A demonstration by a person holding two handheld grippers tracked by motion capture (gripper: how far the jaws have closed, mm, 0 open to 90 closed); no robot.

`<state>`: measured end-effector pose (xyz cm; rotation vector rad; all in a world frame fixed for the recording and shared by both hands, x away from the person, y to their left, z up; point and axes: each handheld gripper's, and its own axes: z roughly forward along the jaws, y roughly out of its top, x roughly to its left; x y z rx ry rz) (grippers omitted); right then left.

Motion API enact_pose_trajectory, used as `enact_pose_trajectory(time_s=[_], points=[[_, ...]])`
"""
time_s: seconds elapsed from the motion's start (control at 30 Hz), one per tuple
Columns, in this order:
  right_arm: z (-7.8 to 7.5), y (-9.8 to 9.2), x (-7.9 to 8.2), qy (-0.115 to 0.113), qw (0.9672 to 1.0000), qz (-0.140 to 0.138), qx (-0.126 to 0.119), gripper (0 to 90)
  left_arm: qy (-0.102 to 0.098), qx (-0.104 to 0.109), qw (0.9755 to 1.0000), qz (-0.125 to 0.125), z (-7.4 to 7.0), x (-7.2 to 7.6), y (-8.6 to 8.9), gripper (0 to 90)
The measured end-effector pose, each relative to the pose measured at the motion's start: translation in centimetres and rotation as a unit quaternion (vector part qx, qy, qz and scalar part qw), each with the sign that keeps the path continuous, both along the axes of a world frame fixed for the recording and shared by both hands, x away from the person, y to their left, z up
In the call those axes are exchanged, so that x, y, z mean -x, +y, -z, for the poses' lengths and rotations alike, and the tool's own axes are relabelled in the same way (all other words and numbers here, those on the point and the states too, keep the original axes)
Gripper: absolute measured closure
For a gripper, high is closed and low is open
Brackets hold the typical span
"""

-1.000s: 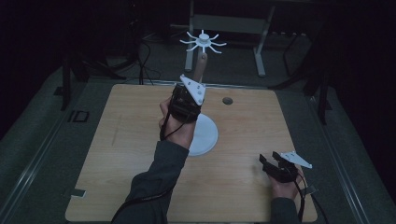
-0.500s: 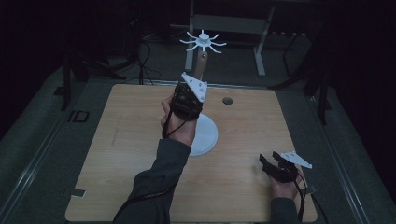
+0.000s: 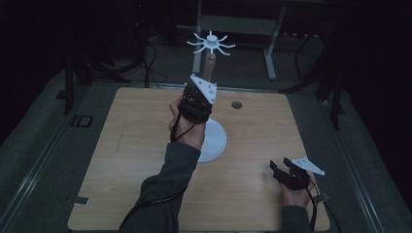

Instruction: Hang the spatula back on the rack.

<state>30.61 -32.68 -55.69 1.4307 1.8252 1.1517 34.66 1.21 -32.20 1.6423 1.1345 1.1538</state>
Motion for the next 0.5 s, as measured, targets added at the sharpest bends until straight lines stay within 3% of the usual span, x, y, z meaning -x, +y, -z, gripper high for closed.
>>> enact_pose_trajectory(time_s=[0.43,0.5], points=[[0.0,0.0,0.01,-0.001,1.0,0.0,0.0,35.9,-0.002,-0.003,1.0,0.007,0.27,0.12,-0.61,69.6],[0.0,-0.01,0.0,-0.001,1.0,-0.001,0.001,35.9,-0.002,-0.006,0.9999,0.01,0.27,0.14,-0.68,65.1]])
